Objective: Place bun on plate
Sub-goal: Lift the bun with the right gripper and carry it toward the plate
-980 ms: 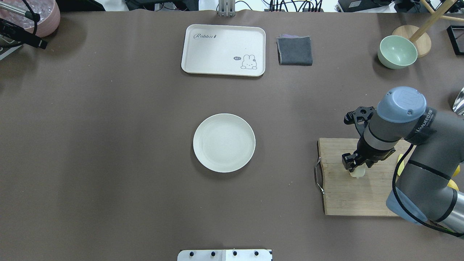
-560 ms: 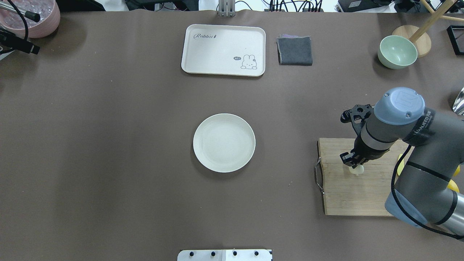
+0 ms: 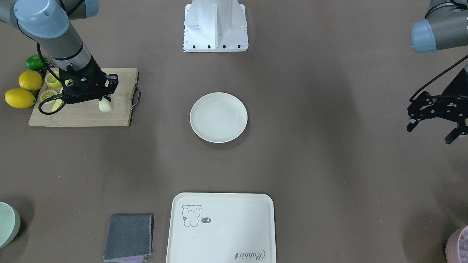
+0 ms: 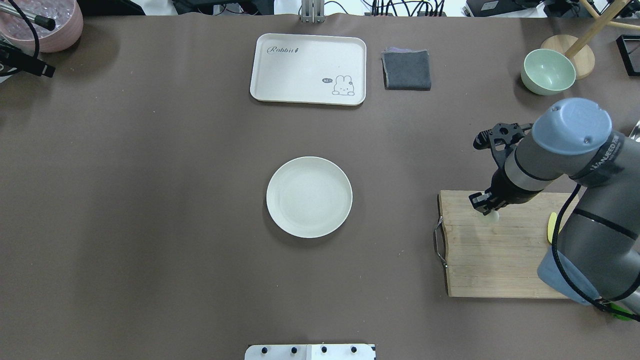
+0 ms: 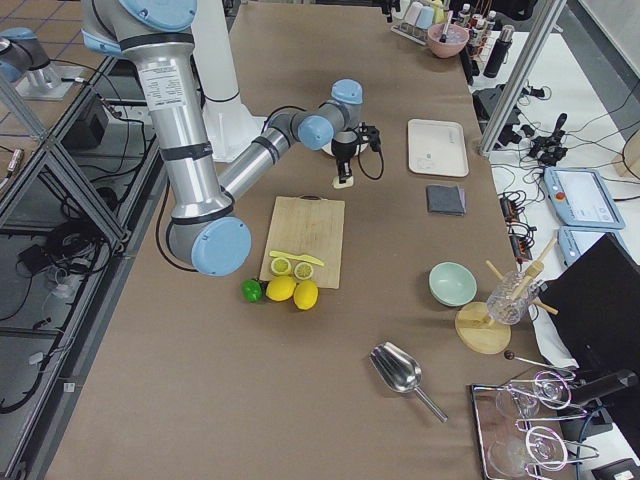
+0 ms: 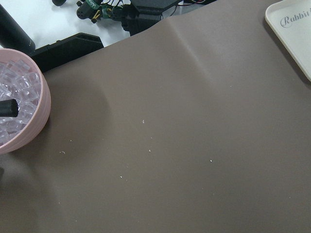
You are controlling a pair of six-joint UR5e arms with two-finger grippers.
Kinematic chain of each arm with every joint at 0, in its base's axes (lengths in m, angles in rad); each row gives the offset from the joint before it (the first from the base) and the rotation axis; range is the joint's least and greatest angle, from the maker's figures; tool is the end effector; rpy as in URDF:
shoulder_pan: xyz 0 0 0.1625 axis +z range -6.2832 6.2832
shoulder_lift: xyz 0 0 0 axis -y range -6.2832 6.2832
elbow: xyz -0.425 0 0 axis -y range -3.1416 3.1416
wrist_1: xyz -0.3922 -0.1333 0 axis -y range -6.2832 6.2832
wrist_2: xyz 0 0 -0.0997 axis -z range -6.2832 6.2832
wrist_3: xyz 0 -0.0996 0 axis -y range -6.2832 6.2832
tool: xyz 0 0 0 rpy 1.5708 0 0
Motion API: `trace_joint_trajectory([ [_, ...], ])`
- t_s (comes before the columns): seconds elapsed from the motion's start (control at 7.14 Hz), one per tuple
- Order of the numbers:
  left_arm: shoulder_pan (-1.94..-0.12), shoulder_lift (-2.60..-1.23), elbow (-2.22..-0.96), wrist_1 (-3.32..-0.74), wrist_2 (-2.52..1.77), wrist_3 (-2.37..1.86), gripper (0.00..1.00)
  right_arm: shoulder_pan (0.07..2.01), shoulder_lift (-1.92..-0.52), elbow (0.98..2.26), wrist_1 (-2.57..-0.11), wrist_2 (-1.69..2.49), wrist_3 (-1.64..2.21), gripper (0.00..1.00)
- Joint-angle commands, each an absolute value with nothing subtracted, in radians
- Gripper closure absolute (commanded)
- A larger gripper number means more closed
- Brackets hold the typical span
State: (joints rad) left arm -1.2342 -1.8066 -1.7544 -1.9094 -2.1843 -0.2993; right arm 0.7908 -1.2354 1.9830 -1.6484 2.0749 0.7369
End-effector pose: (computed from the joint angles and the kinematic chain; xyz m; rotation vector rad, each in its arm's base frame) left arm 0.1218 -0.5781 0.4066 0.5149 0.7842 0.2669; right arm -0.3331 -0.4579 0.3036 0.1424 -0.8035 -0.2095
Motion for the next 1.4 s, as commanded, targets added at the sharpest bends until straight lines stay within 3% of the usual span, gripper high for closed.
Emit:
trace_joint_trajectory([
  [0.0,-1.233,-1.822,-1.732,-1.907,-2.184,-0.299,0.03,0.798,-1.03,1.889,-1.646,2.08,0.741,1.0],
  [0.28,-1.252,-1.853,-1.7,-1.904,-2.184,-0.301,0.03,0.74,-0.921,1.82,-1.644,2.069,0.738,1.0],
  [0.42,-1.262,-1.848,-1.706,-1.91,-2.187,-0.301,0.03,0.735,-0.848,1.711,-1.614,2.068,0.736,1.0],
  [0.7,-1.299,-1.853,-1.718,-1.911,-2.218,-0.322,0.03,0.66,-0.798,1.571,-1.406,2.037,0.738,1.0],
  [1.12,-1.324,-1.853,-1.713,-1.911,-2.218,-0.345,0.03,0.592,-0.724,1.447,-1.342,2.005,0.736,1.0],
  [1.26,-1.344,-1.856,-1.71,-1.911,-2.217,-0.345,0.03,0.568,-0.724,1.447,-1.336,2.003,0.736,0.85],
])
